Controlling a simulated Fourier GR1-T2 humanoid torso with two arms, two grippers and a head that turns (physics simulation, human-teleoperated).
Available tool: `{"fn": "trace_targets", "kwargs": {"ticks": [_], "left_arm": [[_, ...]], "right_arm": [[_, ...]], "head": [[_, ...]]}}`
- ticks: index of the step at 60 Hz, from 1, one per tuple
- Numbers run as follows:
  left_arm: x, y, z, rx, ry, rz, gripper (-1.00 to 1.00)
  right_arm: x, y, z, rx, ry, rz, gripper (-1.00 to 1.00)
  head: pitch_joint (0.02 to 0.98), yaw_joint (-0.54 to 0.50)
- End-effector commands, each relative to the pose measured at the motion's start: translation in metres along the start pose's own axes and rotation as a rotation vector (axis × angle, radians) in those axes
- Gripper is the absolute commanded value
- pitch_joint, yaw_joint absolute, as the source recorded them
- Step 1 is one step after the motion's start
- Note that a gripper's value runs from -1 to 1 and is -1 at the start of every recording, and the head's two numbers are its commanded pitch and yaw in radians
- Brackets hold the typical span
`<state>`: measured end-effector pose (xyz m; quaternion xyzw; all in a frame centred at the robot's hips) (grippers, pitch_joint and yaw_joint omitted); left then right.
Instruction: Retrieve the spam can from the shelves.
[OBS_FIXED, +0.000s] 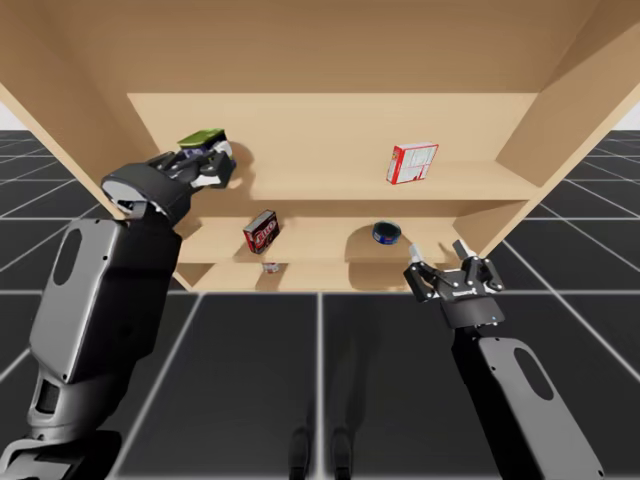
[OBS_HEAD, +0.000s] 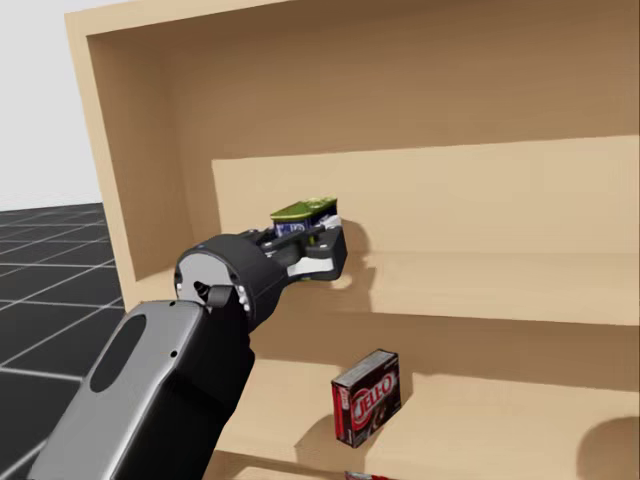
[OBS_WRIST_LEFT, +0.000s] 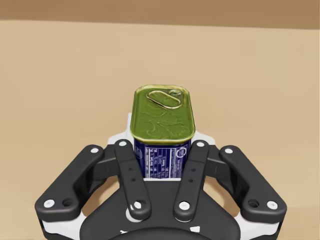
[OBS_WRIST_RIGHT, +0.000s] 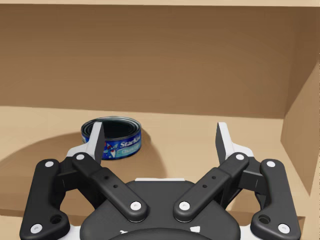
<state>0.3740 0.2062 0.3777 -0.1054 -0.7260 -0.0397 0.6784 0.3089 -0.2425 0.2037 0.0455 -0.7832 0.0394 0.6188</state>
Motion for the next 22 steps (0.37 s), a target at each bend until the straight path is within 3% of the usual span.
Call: {"fn": "trace_targets", "kwargs": {"ticks": [1,8,22], "left_arm": [[0.007,-0.002,0.013,-0.067,-0.030,-0.018,1.00],[0.013,-0.006,0.036,-0.094,-0.063,-0.047,1.00],[0.007,-0.007,0.119,-0.124,-0.102,-0.173,1.00]], "right_arm": [[0.000,-0.001,0.000,-0.003,-0.002,0.000,-1.00],[0.000,-0.002,-0.001,-0.006,-0.002,0.001,-1.00],[0.001,-0.003,-0.001,-0.013,-0.006,0.001,-1.00]], "head": [[0.280,0.31],[0.279,0.31],[0.288,0.30]]}}
